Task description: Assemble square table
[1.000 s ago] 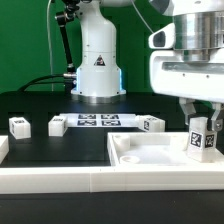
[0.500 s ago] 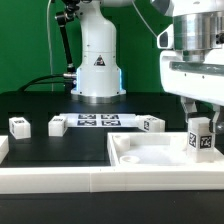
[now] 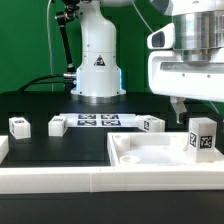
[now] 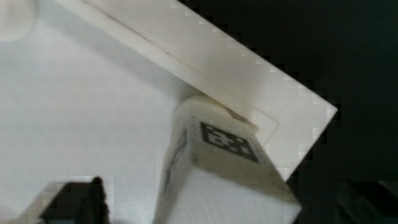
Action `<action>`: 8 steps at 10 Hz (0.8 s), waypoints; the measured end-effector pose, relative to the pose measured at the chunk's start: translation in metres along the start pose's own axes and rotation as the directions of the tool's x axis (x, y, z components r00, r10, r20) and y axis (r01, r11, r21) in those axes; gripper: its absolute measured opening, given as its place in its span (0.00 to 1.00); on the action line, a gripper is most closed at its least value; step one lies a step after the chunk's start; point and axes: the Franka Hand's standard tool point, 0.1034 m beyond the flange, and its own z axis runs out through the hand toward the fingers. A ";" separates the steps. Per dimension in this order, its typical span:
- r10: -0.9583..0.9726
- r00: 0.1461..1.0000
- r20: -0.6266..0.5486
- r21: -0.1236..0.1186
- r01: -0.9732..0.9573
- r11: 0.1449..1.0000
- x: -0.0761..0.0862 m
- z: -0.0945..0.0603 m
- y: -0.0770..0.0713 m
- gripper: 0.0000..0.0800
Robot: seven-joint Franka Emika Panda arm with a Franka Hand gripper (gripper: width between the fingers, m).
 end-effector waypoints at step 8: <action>-0.579 0.815 -0.004 -0.008 0.579 0.815 -0.001 0.002 0.000 0.81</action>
Offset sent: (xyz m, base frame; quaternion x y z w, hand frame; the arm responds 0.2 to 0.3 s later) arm -0.0034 0.0028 -0.0016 -0.0124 -0.0042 -0.1731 0.9848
